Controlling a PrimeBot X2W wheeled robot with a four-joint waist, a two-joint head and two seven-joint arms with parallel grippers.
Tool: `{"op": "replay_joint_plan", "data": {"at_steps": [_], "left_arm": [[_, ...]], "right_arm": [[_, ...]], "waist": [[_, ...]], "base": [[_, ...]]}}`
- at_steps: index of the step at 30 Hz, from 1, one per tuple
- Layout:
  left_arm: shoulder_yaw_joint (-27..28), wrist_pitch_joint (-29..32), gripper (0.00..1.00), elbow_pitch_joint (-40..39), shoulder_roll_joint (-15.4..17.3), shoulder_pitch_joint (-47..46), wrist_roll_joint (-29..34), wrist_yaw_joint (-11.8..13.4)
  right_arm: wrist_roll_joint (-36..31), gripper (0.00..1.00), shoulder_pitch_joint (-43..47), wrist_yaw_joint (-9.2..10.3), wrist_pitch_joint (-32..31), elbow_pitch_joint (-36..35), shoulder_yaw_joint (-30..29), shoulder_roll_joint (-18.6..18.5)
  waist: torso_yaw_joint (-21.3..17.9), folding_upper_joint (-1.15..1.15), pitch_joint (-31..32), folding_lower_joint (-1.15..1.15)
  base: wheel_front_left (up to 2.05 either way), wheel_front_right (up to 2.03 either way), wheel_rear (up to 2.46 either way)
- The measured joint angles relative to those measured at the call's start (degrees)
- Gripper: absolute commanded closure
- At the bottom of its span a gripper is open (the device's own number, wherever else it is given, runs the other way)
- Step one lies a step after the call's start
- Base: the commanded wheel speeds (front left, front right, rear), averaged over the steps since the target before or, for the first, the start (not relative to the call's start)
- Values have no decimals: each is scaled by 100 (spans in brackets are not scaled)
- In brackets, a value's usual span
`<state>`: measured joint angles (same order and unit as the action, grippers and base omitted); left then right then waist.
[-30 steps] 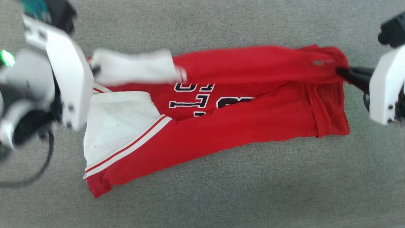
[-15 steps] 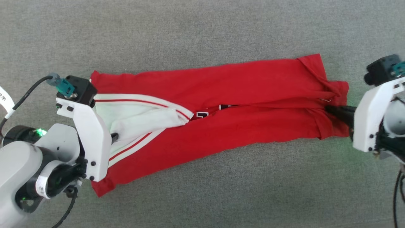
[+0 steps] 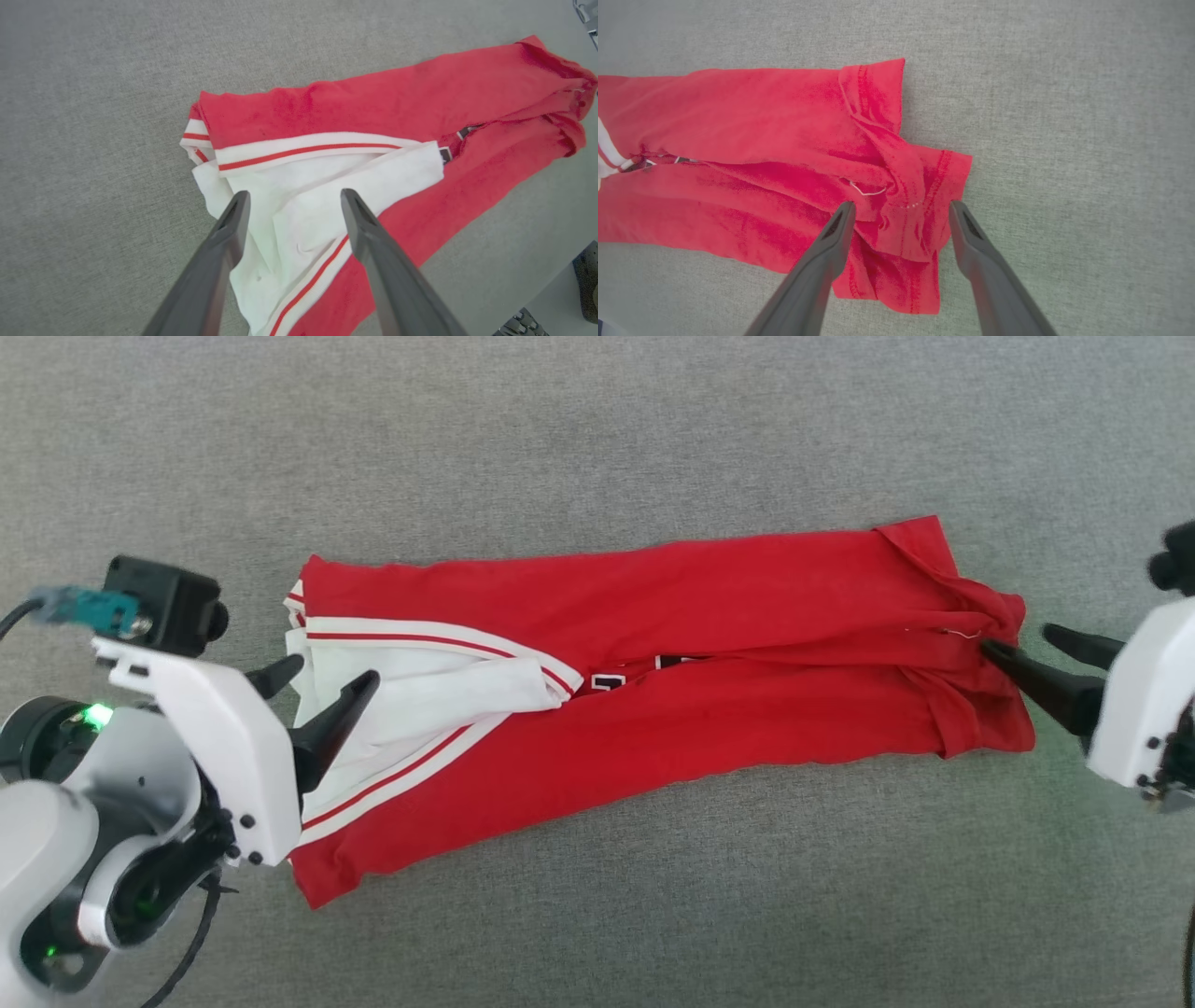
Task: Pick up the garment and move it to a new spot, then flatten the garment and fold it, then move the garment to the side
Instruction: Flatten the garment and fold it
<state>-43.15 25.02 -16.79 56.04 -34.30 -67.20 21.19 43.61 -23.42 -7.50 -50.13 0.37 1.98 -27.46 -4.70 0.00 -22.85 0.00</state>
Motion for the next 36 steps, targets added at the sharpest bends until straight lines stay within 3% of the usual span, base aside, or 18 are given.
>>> {"op": "replay_joint_plan", "data": {"at_steps": [5, 12, 21, 25, 26, 27, 32, 36], "left_arm": [[230, -853, 0, -87, 63, 321, 149, -68], [435, -1858, 0, -5, -20, 678, 405, -119], [720, -3509, 0, 516, -396, 1295, 720, -141], [840, -3888, 0, 868, -734, 1572, 781, -249], [906, -3931, 0, 947, -860, 1630, 773, -264], [981, -3957, 0, 1034, -965, 1705, 804, -299], [1664, -3992, 0, 1257, -1569, 2090, 1182, -536], [2364, -3994, 0, 1259, -2109, 2463, 1801, -961]], "right_arm": [[-111, 0, 54, 0, -120, 163, -333, 49], [-172, 0, -236, 1, -60, 643, -376, 171], [81, 0, -955, 1, -99, 1852, 209, 145], [356, 1, -1239, 29, -280, 2201, 546, 43], [466, 58, -1282, 30, -352, 2234, 617, 11], [622, 100, -1318, 33, -438, 2223, 711, -13], [1396, 100, -1309, 15, -453, 2127, 883, 148], [1704, 100, -1229, 0, -422, 2001, 858, -9]], "waist": [[74, 0, -19, 0], [216, 0, -129, 0], [500, 0, -279, 0], [610, 0, -292, 0], [633, 0, -288, 0], [654, 0, -282, 0], [716, 0, -238, 0], [713, 0, -177, 0]], "base": [[0, 0, 0], [0, 0, 0], [0, 0, 0], [0, 0, 0], [0, 0, 0], [0, 0, 0], [0, 0, 0], [0, 0, 0]]}}
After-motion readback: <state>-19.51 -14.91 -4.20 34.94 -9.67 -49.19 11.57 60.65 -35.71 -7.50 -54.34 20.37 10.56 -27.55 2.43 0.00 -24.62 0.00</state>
